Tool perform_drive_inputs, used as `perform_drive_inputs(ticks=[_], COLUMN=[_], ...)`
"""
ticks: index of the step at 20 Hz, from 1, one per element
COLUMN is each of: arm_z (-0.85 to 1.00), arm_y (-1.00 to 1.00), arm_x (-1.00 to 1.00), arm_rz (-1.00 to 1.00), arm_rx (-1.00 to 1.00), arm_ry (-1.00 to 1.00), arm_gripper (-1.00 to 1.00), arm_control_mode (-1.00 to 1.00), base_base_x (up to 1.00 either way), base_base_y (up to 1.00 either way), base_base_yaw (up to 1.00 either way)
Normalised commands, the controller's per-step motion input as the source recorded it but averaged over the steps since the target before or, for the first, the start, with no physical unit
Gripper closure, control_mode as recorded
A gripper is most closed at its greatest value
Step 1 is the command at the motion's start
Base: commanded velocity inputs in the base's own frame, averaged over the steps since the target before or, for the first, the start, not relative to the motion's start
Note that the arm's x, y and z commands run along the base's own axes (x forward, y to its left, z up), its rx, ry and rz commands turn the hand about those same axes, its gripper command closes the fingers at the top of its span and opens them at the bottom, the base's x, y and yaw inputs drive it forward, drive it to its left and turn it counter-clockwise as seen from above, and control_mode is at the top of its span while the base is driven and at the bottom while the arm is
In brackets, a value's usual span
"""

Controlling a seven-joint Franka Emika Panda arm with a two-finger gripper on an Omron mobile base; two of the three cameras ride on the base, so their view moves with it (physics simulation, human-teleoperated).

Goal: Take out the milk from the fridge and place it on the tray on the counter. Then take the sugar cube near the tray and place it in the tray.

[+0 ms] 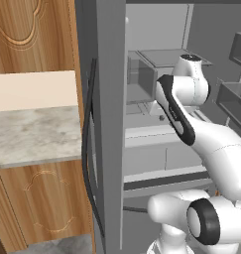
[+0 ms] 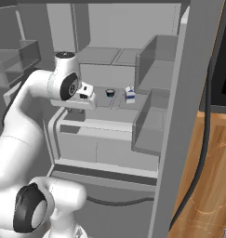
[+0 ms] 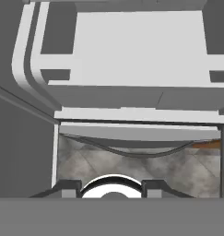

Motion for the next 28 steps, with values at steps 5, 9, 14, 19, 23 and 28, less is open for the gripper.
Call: perform_drive_inputs(ticks=[5, 9, 14, 19, 23, 28], arm_z=[0.00, 0.14, 0.11, 0.02, 0.00, 0.00], arm_y=[-0.01, -0.17, -0.39, -0.22, -0.26, -0.30], arm_x=[-0.26, -0.44, -0.06, 0.12, 0.30, 0.47], arm_rz=[-0.04, -0.02, -0.03, 0.00, 0.00, 0.01], arm_rx=[0.00, -0.10, -0.12, 0.00, 0.00, 0.03], arm_ry=[-0.03, -0.19, -0.07, -0.19, -0.13, -0.01], arm_gripper=[-1.00, -1.00, -1.00, -1.00, -1.00, -1.00], arm_control_mode=[-1.00, -1.00, -1.00, -1.00, -1.00, -1.00], base_base_x=[0.00, 0.00, 0.00, 0.00, 0.00, 0.00], base_base_y=[0.00, 0.00, 0.00, 0.00, 0.00, 0.00], base_base_yaw=[0.00, 0.00, 0.00, 0.00, 0.00, 0.00])
